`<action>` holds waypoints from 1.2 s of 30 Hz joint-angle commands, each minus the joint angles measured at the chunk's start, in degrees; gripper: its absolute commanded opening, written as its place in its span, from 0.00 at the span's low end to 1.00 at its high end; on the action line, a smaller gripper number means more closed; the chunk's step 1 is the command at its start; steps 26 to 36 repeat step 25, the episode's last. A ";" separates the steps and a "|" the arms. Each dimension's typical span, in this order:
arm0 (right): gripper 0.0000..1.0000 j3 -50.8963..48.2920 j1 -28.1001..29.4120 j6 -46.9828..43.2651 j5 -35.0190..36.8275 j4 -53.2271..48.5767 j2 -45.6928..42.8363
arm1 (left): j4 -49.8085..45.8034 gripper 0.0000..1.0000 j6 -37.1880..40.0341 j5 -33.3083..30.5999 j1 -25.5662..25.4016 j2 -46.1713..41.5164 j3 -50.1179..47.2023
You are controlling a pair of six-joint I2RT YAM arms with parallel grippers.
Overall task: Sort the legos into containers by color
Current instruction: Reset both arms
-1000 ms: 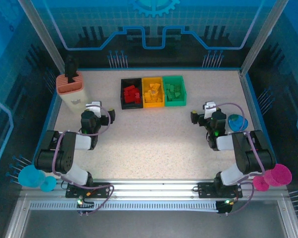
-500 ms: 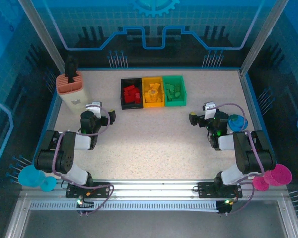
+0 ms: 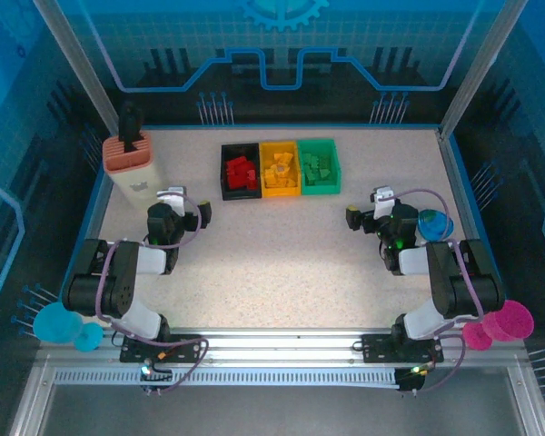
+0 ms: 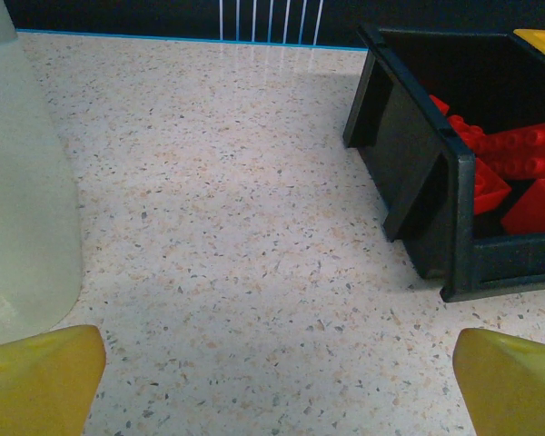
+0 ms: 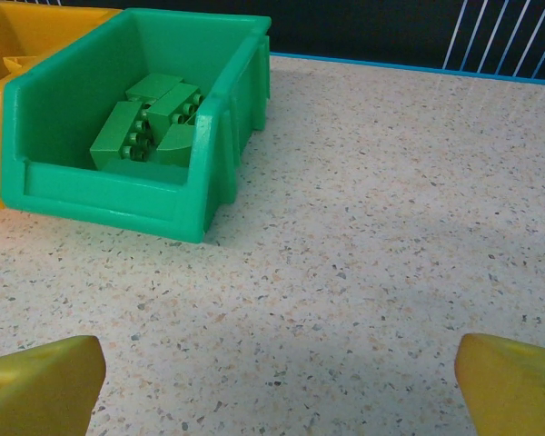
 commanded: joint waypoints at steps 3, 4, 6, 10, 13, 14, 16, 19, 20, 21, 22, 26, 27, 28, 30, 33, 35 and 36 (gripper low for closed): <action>1.00 1.09 -0.48 -0.48 -0.55 -0.01 -0.47 | 0.29 0.99 -0.16 1.19 0.42 -0.69 0.41; 1.00 1.13 -0.48 -0.49 -0.56 -0.05 -0.47 | 0.27 0.99 -0.16 1.19 0.45 -0.71 0.43; 1.00 1.09 -0.49 -0.46 -0.62 -0.10 -0.46 | 0.28 0.99 -0.21 1.20 0.41 -0.72 0.47; 1.00 1.09 -0.51 -0.50 -0.60 -0.09 -0.47 | 0.30 0.99 -0.16 1.20 0.42 -0.69 0.43; 1.00 1.09 -0.53 -0.45 -0.59 -0.10 -0.46 | 0.31 0.99 -0.16 1.19 0.41 -0.68 0.40; 1.00 1.09 -0.51 -0.46 -0.57 -0.09 -0.46 | 0.32 0.99 -0.19 1.19 0.41 -0.72 0.42; 1.00 1.09 -0.51 -0.47 -0.56 -0.09 -0.46 | 0.08 0.99 -0.08 1.20 0.41 -0.58 0.60; 1.00 1.14 -0.47 -0.46 -0.56 -0.10 -0.49 | -0.13 0.99 -0.08 1.10 0.41 -0.60 0.67; 1.00 1.14 -0.50 -0.51 -0.55 -0.09 -0.47 | -0.09 0.99 -0.08 1.10 0.43 -0.63 0.68; 1.00 1.18 -0.48 -0.52 -0.54 -0.18 -0.51 | 0.15 0.99 -0.08 1.19 0.41 -0.66 0.54; 1.00 1.20 -0.50 -0.49 -0.54 -0.22 -0.47 | 0.18 0.99 -0.08 1.19 0.41 -0.64 0.55; 0.99 1.10 -0.53 -0.50 -0.54 -0.18 -0.47 | 0.29 0.99 -0.08 1.21 0.41 -0.66 0.47; 0.99 1.10 -0.53 -0.50 -0.54 -0.18 -0.47 | 0.29 0.99 -0.08 1.21 0.41 -0.66 0.47; 0.99 1.10 -0.53 -0.50 -0.54 -0.18 -0.47 | 0.29 0.99 -0.08 1.21 0.41 -0.66 0.47; 0.99 1.10 -0.53 -0.50 -0.54 -0.18 -0.47 | 0.29 0.99 -0.08 1.21 0.41 -0.66 0.47; 0.99 1.10 -0.53 -0.50 -0.54 -0.18 -0.47 | 0.29 0.99 -0.08 1.21 0.41 -0.66 0.47; 0.99 1.10 -0.53 -0.50 -0.54 -0.18 -0.47 | 0.29 0.99 -0.08 1.21 0.41 -0.66 0.47; 0.99 1.10 -0.53 -0.50 -0.54 -0.18 -0.47 | 0.29 0.99 -0.08 1.21 0.41 -0.66 0.47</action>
